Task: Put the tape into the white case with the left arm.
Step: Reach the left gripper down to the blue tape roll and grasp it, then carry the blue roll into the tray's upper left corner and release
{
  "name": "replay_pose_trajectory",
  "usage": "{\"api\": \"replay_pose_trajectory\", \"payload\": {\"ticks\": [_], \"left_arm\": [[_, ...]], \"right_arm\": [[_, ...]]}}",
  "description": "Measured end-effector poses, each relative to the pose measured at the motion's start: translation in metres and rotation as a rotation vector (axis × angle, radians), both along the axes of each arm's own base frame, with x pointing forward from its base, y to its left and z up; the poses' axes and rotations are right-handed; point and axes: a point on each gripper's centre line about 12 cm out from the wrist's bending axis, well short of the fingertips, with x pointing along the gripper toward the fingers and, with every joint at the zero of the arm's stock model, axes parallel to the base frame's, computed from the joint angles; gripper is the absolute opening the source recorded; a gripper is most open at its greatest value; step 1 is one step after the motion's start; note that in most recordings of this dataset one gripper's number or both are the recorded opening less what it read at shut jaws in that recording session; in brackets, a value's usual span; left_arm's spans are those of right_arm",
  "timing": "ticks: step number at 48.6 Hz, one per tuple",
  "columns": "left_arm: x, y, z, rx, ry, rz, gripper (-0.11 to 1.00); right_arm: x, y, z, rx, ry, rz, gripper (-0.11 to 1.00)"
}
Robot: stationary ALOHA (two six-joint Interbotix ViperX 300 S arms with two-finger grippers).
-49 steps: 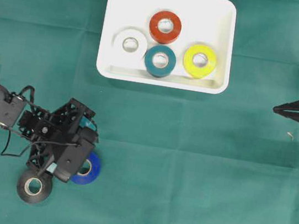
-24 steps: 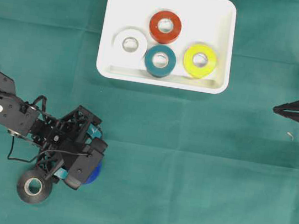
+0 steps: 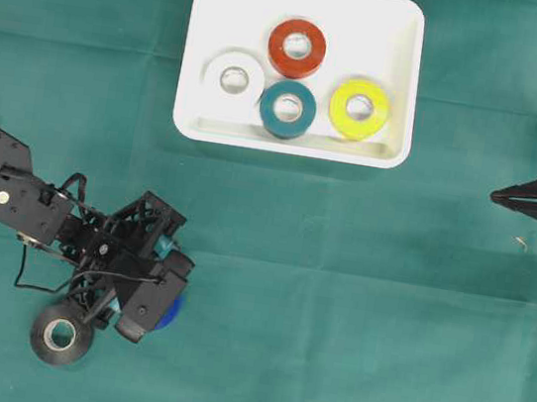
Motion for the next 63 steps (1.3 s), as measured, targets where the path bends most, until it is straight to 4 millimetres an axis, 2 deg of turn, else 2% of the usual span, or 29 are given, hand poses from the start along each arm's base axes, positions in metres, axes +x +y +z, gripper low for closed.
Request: {"api": "replay_pose_trajectory", "payload": {"ticks": [2, 24, 50, 63], "left_arm": [[0.0, 0.0, 0.0, 0.0, 0.0, 0.0, 0.24], [-0.001, 0.0, 0.0, -0.001, 0.004, 0.002, 0.25], [-0.003, -0.001, 0.051, -0.015, -0.021, -0.001, 0.25], [-0.004, 0.001, 0.058, -0.017, -0.032, -0.001, 0.25]], "right_arm": [[0.0, 0.0, 0.0, 0.0, 0.0, 0.0, -0.09], [0.0, 0.0, 0.0, 0.0, -0.002, 0.0, -0.09], [0.0, 0.0, 0.0, 0.0, -0.002, 0.0, -0.09], [0.0, 0.0, 0.0, 0.0, 0.0, 0.0, -0.09]]}}
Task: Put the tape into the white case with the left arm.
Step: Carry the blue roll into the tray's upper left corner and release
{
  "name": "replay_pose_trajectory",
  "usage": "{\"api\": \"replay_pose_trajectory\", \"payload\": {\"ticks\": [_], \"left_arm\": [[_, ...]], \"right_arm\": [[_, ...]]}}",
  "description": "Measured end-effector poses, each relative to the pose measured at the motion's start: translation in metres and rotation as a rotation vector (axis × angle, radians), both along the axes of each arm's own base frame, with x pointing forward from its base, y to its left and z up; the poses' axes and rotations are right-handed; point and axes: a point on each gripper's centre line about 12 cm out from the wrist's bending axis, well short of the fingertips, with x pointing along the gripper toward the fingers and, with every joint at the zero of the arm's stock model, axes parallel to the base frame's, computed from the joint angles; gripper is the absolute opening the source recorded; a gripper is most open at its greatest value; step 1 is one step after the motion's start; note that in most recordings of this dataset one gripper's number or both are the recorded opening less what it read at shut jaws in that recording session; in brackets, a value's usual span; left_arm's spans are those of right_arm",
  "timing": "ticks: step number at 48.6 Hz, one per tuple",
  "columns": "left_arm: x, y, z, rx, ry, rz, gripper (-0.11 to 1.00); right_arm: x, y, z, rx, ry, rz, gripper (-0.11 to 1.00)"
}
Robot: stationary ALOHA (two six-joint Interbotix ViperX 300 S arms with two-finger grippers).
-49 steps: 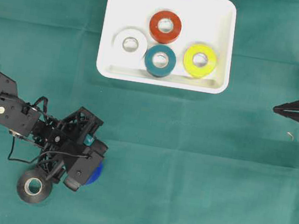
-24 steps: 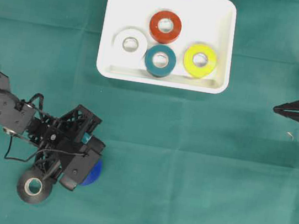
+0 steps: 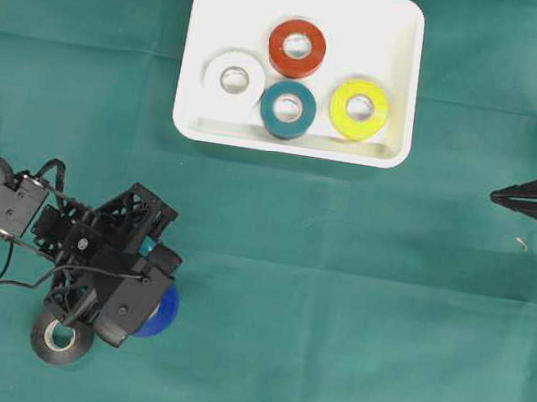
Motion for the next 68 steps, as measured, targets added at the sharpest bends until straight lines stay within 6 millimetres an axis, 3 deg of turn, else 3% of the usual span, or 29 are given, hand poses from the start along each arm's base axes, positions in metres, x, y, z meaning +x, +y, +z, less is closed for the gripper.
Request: {"api": "replay_pose_trajectory", "payload": {"ticks": [13, 34, 68], "left_arm": [[0.009, 0.032, 0.005, 0.001, -0.011, 0.092, 0.25], [0.015, 0.14, 0.017, 0.007, -0.046, 0.394, 0.25], [0.009, 0.263, 0.01, 0.096, -0.092, 0.646, 0.25]], "right_arm": [[0.0, 0.0, 0.0, 0.0, 0.0, 0.0, -0.09], [0.0, 0.0, 0.0, 0.0, -0.003, 0.0, -0.09], [0.0, 0.0, 0.0, 0.0, -0.002, 0.0, -0.09]]}}
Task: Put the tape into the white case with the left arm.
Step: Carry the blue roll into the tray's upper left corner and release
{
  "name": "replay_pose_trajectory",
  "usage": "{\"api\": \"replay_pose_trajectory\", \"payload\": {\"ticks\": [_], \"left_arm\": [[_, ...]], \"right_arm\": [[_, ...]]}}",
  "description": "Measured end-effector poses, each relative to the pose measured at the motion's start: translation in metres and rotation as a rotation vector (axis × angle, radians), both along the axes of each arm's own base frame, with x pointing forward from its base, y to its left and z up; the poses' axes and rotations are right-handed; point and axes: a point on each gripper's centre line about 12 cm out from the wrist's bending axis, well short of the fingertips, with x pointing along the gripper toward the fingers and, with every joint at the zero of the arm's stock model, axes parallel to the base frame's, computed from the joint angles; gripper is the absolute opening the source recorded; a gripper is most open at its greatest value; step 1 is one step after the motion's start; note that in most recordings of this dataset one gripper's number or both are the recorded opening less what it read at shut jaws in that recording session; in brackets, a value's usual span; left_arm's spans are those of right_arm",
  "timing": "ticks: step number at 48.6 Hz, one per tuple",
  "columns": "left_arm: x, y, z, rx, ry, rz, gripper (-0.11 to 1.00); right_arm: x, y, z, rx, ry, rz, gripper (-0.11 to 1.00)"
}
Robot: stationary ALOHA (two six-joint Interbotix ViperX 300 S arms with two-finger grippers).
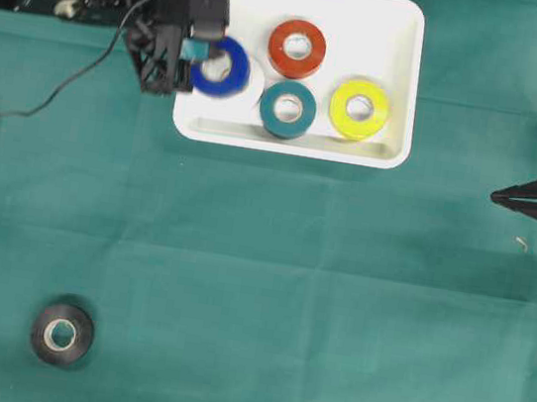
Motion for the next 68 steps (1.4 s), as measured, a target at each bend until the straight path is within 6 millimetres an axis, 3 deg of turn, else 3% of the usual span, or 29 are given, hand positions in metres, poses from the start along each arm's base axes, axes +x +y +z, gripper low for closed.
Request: {"api": "replay_pose_trajectory", "payload": {"ticks": [17, 40, 42, 49, 53, 68], "left_arm": [[0.007, 0.038, -0.015, 0.011, 0.029, 0.059, 0.25], [0.01, 0.048, -0.022, 0.003, 0.04, 0.08, 0.26], [0.01, 0.048, -0.022, 0.004, 0.039, 0.078, 0.32], [0.01, 0.048, -0.021, 0.002, 0.039, 0.081, 0.76], [0.01, 0.048, -0.022, 0.001, 0.039, 0.082, 0.94], [0.007, 0.046, -0.02, 0.001, 0.038, 0.083, 0.93]], "right_arm": [[0.0, 0.0, 0.0, 0.0, 0.0, 0.0, -0.09], [0.0, 0.0, 0.0, 0.0, 0.0, 0.0, -0.09], [0.0, 0.0, 0.001, 0.0, -0.005, 0.0, -0.09], [0.0, 0.0, 0.0, 0.0, -0.003, 0.0, -0.09], [0.0, 0.0, 0.0, 0.0, 0.0, 0.0, -0.09], [0.0, 0.0, 0.0, 0.0, -0.002, 0.0, -0.09]]}}
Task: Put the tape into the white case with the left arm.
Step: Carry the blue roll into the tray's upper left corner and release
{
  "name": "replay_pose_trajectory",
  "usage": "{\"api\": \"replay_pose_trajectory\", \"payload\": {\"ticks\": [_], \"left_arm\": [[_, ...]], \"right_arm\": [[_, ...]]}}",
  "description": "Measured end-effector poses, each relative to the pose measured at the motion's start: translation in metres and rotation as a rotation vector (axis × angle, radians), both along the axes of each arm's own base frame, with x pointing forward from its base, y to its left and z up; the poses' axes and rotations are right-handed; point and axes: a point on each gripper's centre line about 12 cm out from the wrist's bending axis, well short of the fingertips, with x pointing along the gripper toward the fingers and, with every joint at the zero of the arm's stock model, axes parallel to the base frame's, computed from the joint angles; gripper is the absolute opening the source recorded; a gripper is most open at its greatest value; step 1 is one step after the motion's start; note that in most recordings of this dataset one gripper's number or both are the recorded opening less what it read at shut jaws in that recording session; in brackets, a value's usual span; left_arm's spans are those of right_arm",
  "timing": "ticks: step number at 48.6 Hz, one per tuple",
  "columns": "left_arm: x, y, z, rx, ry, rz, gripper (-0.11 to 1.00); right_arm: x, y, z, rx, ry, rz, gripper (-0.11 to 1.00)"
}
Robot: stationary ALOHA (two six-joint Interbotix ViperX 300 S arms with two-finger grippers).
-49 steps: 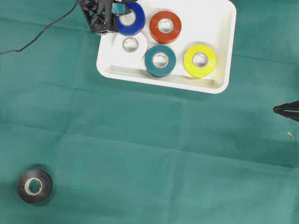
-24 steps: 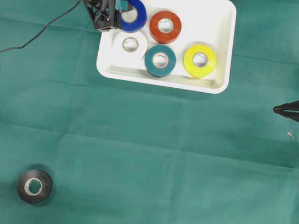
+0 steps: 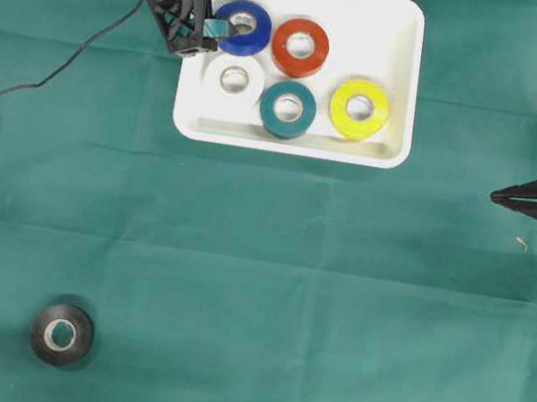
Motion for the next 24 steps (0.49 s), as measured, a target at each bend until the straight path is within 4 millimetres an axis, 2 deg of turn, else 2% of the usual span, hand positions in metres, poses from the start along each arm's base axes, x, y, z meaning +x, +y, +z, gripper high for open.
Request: {"api": "replay_pose_trajectory", "payload": {"ticks": [9, 24], "left_arm": [[-0.008, -0.009, 0.007, 0.004, -0.01, -0.01, 0.93], [-0.019, -0.057, 0.023, 0.011, -0.042, -0.108, 0.93]], "right_arm": [[0.0, 0.0, 0.001, 0.0, -0.002, 0.0, -0.09], [0.0, 0.0, 0.0, 0.0, -0.002, 0.002, -0.09]]}}
